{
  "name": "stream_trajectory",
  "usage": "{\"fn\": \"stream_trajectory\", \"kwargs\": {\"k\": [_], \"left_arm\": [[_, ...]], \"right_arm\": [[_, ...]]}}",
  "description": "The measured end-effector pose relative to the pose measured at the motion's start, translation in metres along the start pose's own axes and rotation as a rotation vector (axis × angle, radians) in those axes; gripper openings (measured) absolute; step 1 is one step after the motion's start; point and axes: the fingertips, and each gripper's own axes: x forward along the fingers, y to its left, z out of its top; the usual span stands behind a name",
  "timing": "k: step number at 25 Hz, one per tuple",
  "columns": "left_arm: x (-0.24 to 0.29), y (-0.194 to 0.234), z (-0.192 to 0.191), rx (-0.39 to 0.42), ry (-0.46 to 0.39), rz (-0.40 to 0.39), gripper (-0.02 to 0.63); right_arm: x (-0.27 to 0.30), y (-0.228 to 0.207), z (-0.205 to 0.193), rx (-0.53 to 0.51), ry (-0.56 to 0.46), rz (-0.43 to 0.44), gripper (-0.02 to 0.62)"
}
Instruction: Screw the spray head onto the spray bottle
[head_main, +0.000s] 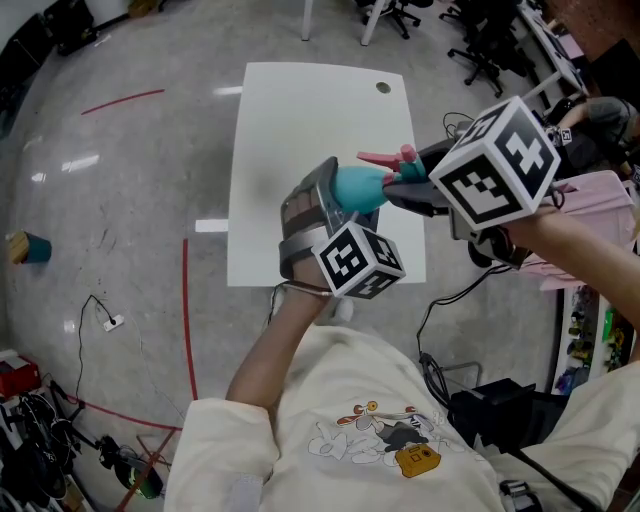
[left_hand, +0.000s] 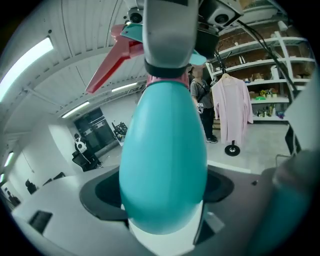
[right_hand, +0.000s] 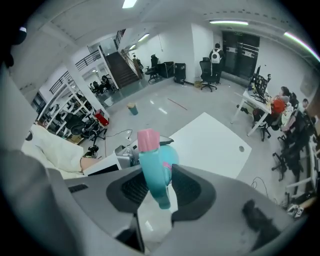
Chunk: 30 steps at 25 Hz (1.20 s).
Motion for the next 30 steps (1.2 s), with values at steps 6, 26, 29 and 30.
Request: {"fn": "stream_trajectory", "kwargs": {"k": [6,26,29,30], "left_arm": [[0.007,-0.025,-0.014,-0.062,-0.025,-0.137,0.428],[-0.005,-0.052,-0.11,-0.349,0.109,-0.18,0.015],[-0.007,-0.052,-0.11,-0.37,0.11,-0.195,0.008],[-0.009,-0.052,-0.109,-0.372,0.109,-0.197,0.008]], "right_arm": [[0.017,-0.021,-0.009,-0.173,0.047,-0.092,0.129],[0.253,-0.146,-0.104,-0.179,0.305,-0.181,0.129],[0.263,-0.145,-0.109,-0.155,0.311,-0.159,0.129],[0.265,-0.144,-0.11,-0.156,0.311,-0.158,0.129]]}}
